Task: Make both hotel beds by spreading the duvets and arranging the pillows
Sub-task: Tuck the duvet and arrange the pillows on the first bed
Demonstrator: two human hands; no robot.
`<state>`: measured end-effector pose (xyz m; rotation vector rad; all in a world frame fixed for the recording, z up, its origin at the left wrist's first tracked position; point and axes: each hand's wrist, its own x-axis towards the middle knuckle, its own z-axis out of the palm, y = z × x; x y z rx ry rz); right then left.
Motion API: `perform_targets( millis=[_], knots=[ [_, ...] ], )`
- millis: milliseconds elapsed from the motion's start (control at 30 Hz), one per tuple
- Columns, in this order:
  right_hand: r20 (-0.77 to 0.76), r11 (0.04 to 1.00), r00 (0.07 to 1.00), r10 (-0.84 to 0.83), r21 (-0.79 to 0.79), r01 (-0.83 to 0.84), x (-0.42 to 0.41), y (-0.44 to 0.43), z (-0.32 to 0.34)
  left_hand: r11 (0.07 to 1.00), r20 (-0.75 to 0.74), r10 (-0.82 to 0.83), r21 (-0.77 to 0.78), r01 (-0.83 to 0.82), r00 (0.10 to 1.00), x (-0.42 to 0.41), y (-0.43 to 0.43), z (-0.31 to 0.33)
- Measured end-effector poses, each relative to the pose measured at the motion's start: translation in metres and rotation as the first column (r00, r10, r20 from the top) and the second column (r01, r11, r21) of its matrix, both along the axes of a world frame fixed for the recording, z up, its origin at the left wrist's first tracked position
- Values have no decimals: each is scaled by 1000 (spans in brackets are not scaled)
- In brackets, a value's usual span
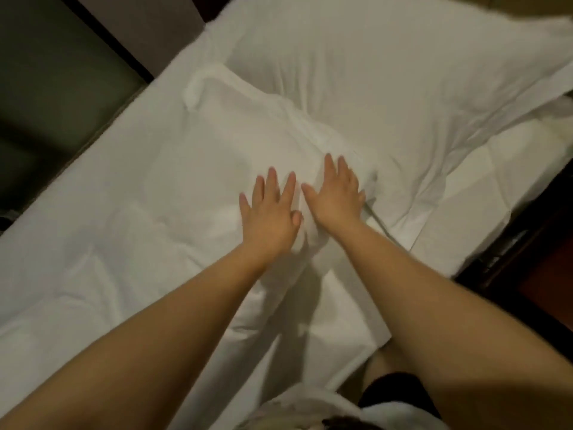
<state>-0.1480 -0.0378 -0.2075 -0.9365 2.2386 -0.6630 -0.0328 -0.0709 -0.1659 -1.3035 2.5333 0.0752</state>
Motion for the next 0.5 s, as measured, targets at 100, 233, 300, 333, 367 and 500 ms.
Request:
perform_targets(
  millis=[100,233,300,333,367,500],
  knots=[
    [119,1000,993,-1,30,-2,-71,-20,-34,990,91,-131,-29,135,987,-65,-28,-17],
    [151,994,983,107,-24,-105,-101,-29,-67,977,219,-213,40,210,952,-109,-66,-30],
    [203,994,975,86,-83,-70,-102,-20,-83,953,267,-297,149,265,917,-125,-79,-36],
    [239,991,969,54,-129,-24,-101,-15,-89,926,280,-363,210,312,889,-131,-88,-38],
    [273,985,962,10,-170,38,-101,-7,-91,900,277,-413,270,342,868,-136,-95,-40],
    [396,957,910,-122,-197,214,-97,24,-94,834,210,-499,381,399,841,-161,-113,-41]
  ],
)
